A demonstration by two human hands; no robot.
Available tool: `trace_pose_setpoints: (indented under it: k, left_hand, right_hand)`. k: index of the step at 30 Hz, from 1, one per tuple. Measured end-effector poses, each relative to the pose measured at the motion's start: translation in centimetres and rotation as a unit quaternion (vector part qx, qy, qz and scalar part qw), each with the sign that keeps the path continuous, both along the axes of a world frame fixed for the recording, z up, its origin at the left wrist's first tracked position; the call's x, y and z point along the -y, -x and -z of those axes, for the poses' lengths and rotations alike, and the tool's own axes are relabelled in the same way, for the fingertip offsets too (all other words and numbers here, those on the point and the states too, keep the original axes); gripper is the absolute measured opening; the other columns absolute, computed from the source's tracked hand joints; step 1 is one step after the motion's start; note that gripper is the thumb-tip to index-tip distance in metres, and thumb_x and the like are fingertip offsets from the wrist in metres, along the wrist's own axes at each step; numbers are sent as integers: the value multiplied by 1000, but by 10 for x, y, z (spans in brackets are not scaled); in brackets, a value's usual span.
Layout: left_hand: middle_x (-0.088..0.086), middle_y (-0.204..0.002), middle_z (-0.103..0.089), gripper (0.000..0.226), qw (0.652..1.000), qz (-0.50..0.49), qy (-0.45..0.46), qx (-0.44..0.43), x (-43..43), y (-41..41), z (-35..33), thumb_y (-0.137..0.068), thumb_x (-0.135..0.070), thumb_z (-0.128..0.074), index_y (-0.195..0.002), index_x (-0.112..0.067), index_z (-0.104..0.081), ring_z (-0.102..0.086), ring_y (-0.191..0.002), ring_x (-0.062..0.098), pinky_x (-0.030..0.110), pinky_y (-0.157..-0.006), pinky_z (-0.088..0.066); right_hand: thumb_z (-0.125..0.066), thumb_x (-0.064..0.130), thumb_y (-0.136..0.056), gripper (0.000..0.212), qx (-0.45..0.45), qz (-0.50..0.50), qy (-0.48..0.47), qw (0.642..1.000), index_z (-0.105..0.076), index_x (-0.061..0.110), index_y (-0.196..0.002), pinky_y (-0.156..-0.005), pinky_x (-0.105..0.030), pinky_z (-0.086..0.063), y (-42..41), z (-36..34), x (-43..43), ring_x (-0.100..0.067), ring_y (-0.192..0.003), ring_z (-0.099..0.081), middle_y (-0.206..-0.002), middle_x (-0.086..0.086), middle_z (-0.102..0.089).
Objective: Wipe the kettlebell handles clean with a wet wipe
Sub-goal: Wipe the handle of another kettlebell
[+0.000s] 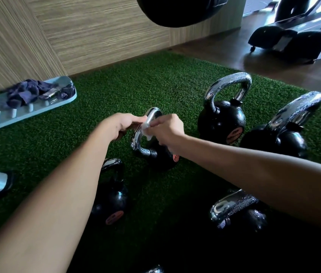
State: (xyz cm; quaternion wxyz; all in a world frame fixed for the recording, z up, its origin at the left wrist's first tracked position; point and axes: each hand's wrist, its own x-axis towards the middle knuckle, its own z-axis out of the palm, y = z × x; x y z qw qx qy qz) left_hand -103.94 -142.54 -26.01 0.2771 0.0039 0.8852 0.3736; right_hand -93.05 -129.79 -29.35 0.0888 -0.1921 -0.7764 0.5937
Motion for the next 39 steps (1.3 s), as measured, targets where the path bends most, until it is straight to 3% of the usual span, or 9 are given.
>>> trace_pose_setpoints:
  k: [3,7,12,16,19,24,30,35,39]
  left_hand:
    - [-1,-76,-42,56,1000,-5,12,0,3,-1,0,-70,-68,-79,-81,-16,-59,-35,-64,14,28,-53,-31]
    - [1,-86,-48,59,1000,-6,-3,-18,5,-2,1,-75,-63,-78,-104,-13,-64,-48,-90,22,35,-69,-38]
    - [0,-81,-46,53,1000,-14,-8,-16,10,-2,4,-69,-65,-81,-81,-17,-63,-36,-71,15,29,-57,-31]
    - [5,-103,-58,63,999,-13,-27,-33,11,-2,5,-71,-63,-81,-105,-11,-73,-49,-91,20,33,-68,-39]
    - [8,-107,-60,67,999,-9,-29,-40,10,-1,6,-72,-63,-80,-111,-9,-72,-50,-88,20,33,-68,-39]
    - [9,-120,-60,72,998,-3,-39,-46,10,0,7,-70,-63,-81,-115,-8,-71,-52,-105,25,38,-86,-41]
    - [16,-147,-52,85,997,8,-34,-65,6,-6,2,-73,-64,-78,-135,-9,-61,-49,-133,33,46,-111,-38]
    - [13,-153,-48,79,996,8,-20,-86,3,-12,-1,-77,-62,-75,-139,-16,-59,-44,-139,35,49,-113,-34]
    - [2,-141,-60,56,989,15,-27,-144,8,-17,1,-77,-57,-78,-120,-23,-73,-52,-124,23,34,-100,-43]
  right_hand:
    - [-91,21,-73,22,1,-12,-19,1000,-70,26,-65,-42,-20,-41,-12,6,12,2,-40,-50,-68,3,-73]
    - [-91,25,-71,23,-20,28,-45,998,-70,25,-62,-46,-24,-47,-8,-5,10,-3,-44,-52,-65,4,-73]
    - [-93,30,-70,19,38,-66,-94,993,-77,19,-74,-44,-24,-52,-26,8,17,-6,-40,-54,-65,2,-74]
    - [-93,28,-72,18,40,-62,-127,989,-78,18,-73,-43,-24,-53,-20,7,16,-6,-39,-54,-67,1,-75]
    - [-94,24,-70,18,17,-43,-96,994,-76,19,-70,-41,-18,-45,-13,3,12,-1,-36,-51,-69,3,-75]
    - [-91,32,-73,18,49,-76,-200,976,-76,21,-71,-53,-29,-59,-15,19,9,-5,-49,-60,-68,4,-72]
    - [-93,23,-72,19,30,-113,-129,985,-76,15,-77,-47,-25,-55,-13,11,5,-11,-44,-58,-67,-4,-74]
    - [-90,27,-71,15,37,-120,-266,956,-80,19,-79,-69,-31,-61,-10,30,2,-11,-70,-68,-77,4,-73]
    - [-87,30,-79,19,21,-106,-247,963,-82,20,-94,-61,-19,-51,-1,21,-5,-10,-73,-67,-80,5,-73]
